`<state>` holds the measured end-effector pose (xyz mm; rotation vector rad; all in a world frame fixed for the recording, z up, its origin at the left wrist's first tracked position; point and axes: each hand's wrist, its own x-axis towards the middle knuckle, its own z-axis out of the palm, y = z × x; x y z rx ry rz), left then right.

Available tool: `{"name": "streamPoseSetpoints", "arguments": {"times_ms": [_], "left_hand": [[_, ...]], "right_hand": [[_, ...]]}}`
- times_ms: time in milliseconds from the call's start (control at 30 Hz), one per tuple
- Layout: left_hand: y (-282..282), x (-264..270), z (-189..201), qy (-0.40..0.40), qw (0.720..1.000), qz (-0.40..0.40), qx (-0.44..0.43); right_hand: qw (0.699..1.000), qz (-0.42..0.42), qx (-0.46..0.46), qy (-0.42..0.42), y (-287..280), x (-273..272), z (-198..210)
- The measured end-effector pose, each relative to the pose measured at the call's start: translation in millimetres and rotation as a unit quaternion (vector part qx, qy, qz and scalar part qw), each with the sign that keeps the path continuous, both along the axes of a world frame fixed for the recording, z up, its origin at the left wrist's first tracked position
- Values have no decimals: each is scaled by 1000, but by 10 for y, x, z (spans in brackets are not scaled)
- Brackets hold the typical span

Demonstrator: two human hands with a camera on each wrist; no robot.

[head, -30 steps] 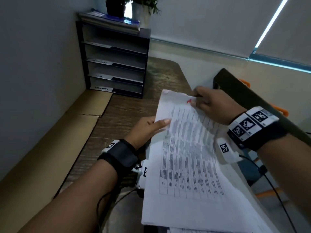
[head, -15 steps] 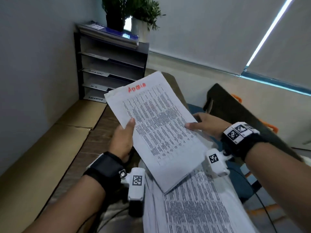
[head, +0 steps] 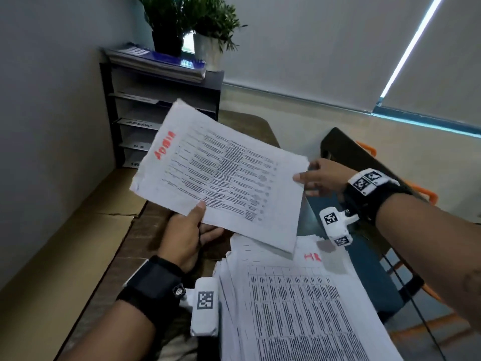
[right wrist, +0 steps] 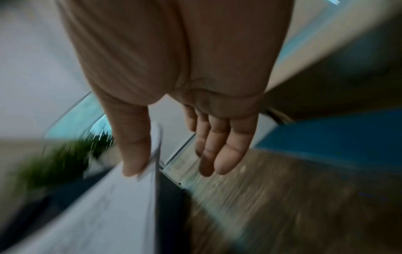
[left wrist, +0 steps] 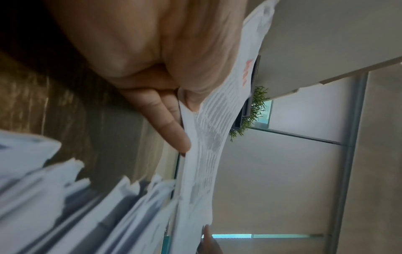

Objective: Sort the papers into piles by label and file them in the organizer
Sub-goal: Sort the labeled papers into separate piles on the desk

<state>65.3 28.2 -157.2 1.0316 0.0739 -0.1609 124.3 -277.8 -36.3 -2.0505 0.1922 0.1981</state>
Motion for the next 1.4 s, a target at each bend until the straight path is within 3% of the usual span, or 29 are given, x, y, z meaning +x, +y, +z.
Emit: {"name": "streamPoseSetpoints", "arguments": {"times_ms": [67, 167, 267, 333, 400, 467, 633, 767, 933, 1000, 1200, 1267, 1333, 1400], "left_hand": [[-14, -14, 16, -16, 1000, 15, -17], [-74, -65, 58, -34, 999, 0, -27], [-132, -81, 55, -51, 997, -60, -17], [-144, -69, 26, -64, 994, -78, 42], [-136, -85, 13, -72, 990, -79, 97], [-139, -114, -4, -74, 986, -94, 112], [-211, -189, -11, -57, 979, -148, 125], [-217, -148, -40, -72, 968, -171, 167], [-202, -175, -17, -55, 971, -188, 136], [-176, -170, -20, -61, 968, -207, 129], [-168, -212, -22, -72, 964, -210, 144], [-171, -228, -3, -65, 966, -207, 139], [-174, -238, 24, -67, 965, -203, 151], [-180, -251, 43, -71, 960, -210, 169]], "right_hand": [[982, -1, 185, 38, -36, -12, -110], [969, 77, 222, 70, 110, 21, -302], [995, 21, 92, 17, 123, 245, -462], [998, -41, -28, -28, 49, 355, -430], [976, -54, -208, -35, -118, 425, -357], [948, -77, -308, -31, -374, 500, -353], [897, -122, -425, 29, -1031, 730, -535], [879, -122, -459, 44, -1030, 1008, -537], [880, -92, -464, 35, -803, 1437, -431], [897, -102, -428, 38, -720, 1572, -401], [886, -68, -458, -5, -652, 1660, -407], [907, -42, -418, -24, -576, 1571, -386], [951, -35, -305, -44, -327, 1322, -306], [975, -45, -206, -77, -92, 1025, -248]]}}
